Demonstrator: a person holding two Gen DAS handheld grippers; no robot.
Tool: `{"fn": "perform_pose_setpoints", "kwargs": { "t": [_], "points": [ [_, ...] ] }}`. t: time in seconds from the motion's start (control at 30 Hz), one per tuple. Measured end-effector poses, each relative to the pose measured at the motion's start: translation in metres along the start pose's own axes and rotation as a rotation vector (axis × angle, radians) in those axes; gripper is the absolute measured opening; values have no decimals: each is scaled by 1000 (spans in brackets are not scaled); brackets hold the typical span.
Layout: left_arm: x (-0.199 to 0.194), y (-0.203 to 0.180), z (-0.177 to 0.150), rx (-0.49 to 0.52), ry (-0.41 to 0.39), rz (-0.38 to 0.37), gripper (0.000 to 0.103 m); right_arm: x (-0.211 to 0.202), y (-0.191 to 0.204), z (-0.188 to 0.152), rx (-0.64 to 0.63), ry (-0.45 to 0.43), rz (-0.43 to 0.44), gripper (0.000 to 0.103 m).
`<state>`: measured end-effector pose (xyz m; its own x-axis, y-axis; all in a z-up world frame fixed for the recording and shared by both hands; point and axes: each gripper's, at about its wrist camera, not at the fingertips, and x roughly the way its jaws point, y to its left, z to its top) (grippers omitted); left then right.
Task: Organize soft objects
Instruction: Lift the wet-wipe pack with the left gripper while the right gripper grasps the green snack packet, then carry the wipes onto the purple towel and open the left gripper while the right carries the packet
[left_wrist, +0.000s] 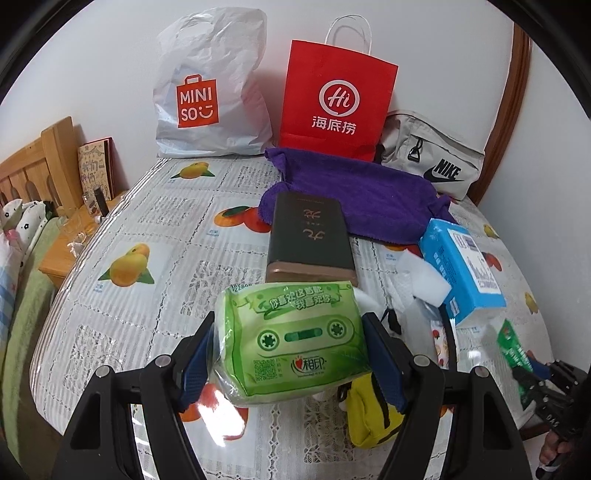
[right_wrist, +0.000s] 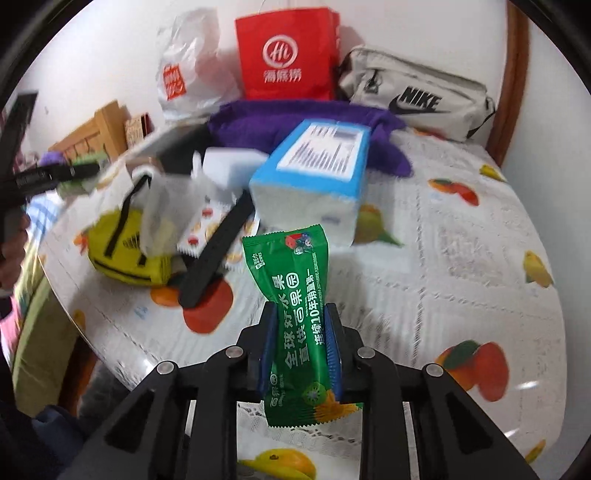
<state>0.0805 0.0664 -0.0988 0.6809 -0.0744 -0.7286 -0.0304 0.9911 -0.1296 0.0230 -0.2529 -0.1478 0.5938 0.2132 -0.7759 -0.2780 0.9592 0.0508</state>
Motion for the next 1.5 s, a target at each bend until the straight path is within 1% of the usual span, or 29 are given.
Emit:
{"fn": "perform_pose_setpoints", "kwargs": {
  "t": [0.1, 0.2, 0.47, 0.63, 1.03, 1.13, 1.3, 1.5],
  "points": [
    [-1, -1, 8, 4, -6, 11, 74, -10, 1, 15, 1, -33, 4, 25],
    [-2, -1, 17, 7, -11, 17, 74, -18, 0, 35, 12, -70, 26, 25],
    [3, -1, 48, 15, -20, 38, 74, -7, -6, 87, 17, -99, 17, 25],
    [15, -4, 67, 21, -15, 42, 74, 10, -14, 118, 25, -102, 13, 25],
    [60, -15, 118, 32, 13, 7, 74, 52, -39, 187, 64, -109, 17, 25],
    [76, -18, 131, 33, 28, -2, 74, 65, -46, 202, 73, -104, 17, 25],
    [105, -22, 152, 21, 54, -41, 74, 90, -55, 223, 73, -91, 9, 25],
    [141, -28, 171, 26, 72, -43, 74, 128, -65, 242, 75, -58, 21, 25]
  ]
}}
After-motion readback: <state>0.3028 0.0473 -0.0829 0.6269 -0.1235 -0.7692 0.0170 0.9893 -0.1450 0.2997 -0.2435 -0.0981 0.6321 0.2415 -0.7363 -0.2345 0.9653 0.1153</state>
